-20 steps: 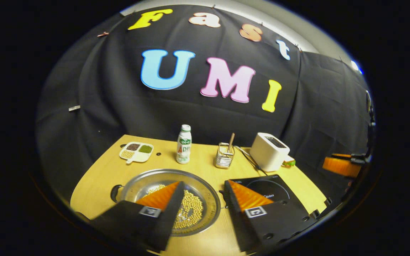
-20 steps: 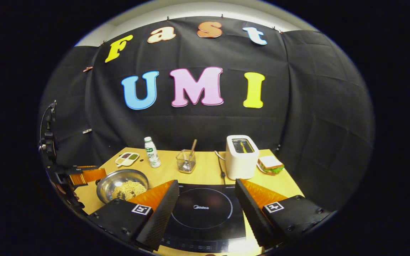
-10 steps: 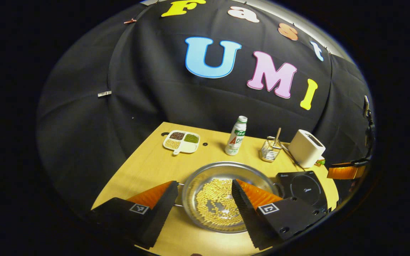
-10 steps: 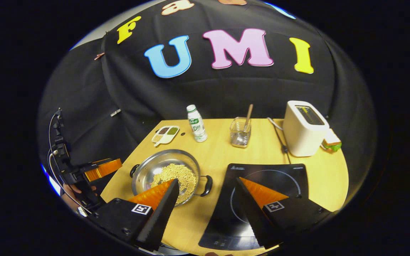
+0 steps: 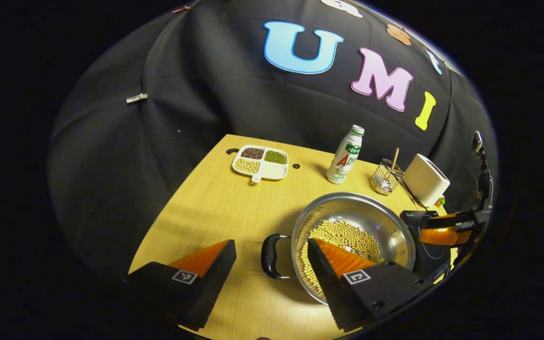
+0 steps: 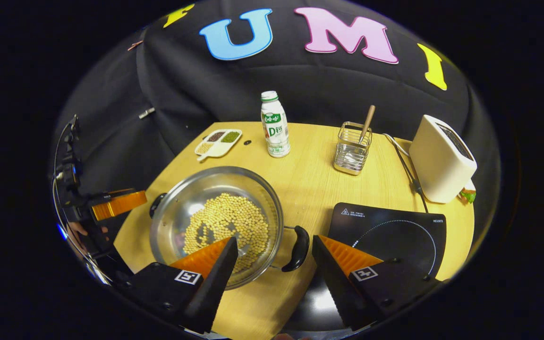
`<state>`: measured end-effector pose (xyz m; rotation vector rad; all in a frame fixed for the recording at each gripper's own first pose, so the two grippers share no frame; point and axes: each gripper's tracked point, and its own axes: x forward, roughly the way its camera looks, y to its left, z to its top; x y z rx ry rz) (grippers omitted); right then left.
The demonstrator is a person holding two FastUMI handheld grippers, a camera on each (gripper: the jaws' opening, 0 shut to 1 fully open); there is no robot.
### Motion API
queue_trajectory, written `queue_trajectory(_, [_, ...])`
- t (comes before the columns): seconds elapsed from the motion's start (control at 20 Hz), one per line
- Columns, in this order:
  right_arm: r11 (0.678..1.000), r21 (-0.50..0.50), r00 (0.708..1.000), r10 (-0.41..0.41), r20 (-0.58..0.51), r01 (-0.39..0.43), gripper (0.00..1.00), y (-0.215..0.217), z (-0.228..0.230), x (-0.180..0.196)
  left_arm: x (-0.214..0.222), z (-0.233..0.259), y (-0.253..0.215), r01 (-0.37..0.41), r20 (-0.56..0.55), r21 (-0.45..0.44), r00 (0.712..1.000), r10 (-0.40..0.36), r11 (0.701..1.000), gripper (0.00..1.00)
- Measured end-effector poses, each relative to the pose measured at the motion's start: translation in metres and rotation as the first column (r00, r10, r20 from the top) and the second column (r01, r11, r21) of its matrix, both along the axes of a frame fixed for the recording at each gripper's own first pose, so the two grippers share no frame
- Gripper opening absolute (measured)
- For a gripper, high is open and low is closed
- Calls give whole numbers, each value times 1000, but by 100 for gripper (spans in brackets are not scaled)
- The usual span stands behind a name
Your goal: First push the handle of the pot to place it horizontally, then grasp the pot with both hands and set it on the induction cooktop.
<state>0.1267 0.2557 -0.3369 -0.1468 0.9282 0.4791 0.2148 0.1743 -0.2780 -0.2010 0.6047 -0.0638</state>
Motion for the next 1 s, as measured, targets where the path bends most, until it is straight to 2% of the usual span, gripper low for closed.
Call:
queue_trajectory(0.15, [999, -13, 999, -31, -22, 30, 99, -5, -22, 9, 8, -20, -4, 11, -31, -39, 999, -12, 999, 95])
queue_trajectory(0.4, [999, -4, 997, -42, -60, 41, 99, 5, -45, 14, 25, -48, -7, 48, -72, -21, 996, -49, 999, 96])
queue_trajectory(0.55, [999, -9, 995, -55, -87, 54, 99, 10, -61, 16, 30, -61, -13, 71, -113, -39, 991, -75, 997, 95])
queue_trajectory(0.7, [997, 2, 991, -74, -114, 75, 98, 17, -73, 18, 34, -73, -15, 83, -139, -46, 986, -88, 996, 91])
queue_trajectory(0.85, [996, 1, 992, -84, -94, 84, 99, 22, -77, 24, 37, -78, -19, 97, -150, -58, 983, -105, 994, 88])
queue_trajectory(0.95, [996, -26, 992, -86, -89, 84, 97, 20, -82, 25, 38, -81, -23, 105, -159, -78, 980, -116, 991, 84])
queue_trajectory(1.0, [996, -42, 993, -82, -90, 78, 92, 18, -88, 25, 38, -84, -24, 102, -161, -88, 980, -115, 991, 81])
